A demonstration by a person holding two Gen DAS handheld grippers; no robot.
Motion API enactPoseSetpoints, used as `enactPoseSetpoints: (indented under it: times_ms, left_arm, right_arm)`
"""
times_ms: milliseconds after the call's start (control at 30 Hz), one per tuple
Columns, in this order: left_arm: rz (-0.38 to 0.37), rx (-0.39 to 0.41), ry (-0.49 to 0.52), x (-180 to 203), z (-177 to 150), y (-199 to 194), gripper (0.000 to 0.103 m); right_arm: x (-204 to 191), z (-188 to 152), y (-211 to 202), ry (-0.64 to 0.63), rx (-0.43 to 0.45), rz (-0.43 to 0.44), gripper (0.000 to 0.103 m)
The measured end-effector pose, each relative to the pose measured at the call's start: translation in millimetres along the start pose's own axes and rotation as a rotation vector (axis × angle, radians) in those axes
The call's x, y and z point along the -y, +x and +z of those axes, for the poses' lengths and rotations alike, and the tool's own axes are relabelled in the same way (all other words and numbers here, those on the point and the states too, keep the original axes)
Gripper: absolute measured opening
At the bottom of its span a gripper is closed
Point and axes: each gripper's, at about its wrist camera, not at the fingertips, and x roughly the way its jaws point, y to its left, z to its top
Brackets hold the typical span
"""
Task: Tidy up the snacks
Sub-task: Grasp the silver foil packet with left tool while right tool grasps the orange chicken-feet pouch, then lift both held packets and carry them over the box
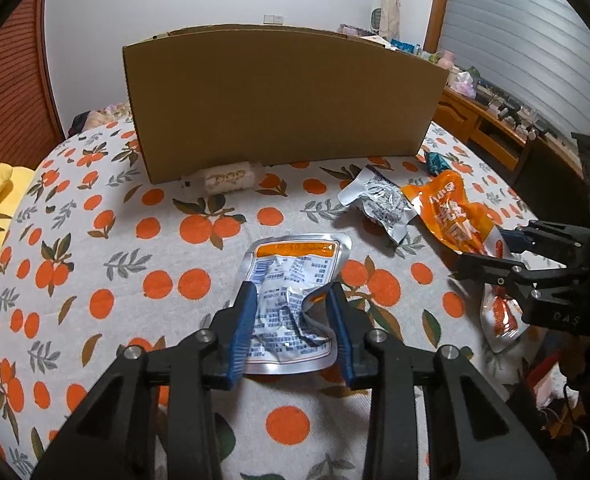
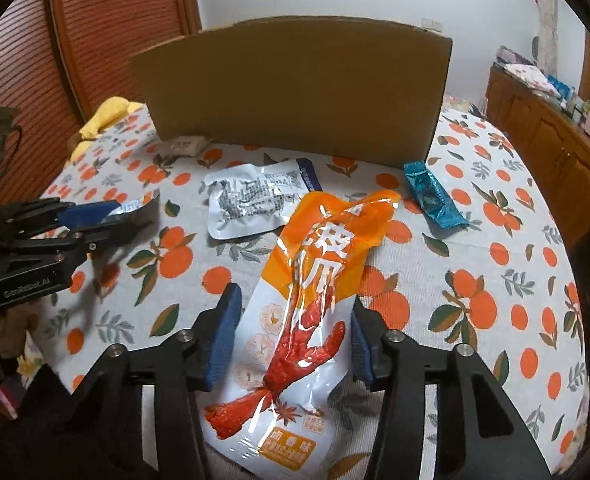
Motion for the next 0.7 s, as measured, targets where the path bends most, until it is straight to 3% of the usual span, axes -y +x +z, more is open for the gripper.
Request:
enactPoseSetpoints:
  times_ms: [267,467,700]
  left_arm:
    - [-0.026,0.03,-0.02,2,-5,-18,0.022]
    - [-0.03,0.025,-0.005,3,-4,-18,0.022]
    - [-0.035,-0.009,0.003,2,-1,-10,0.024]
  right_arm:
    - [-3,-1,-3,-0.001,0.025,0.025,0.04]
    - [-3,3,1,0.001,0.018,0.03,0.04]
    - [0,7,15,-0.005,-0.015,0.017,0.054]
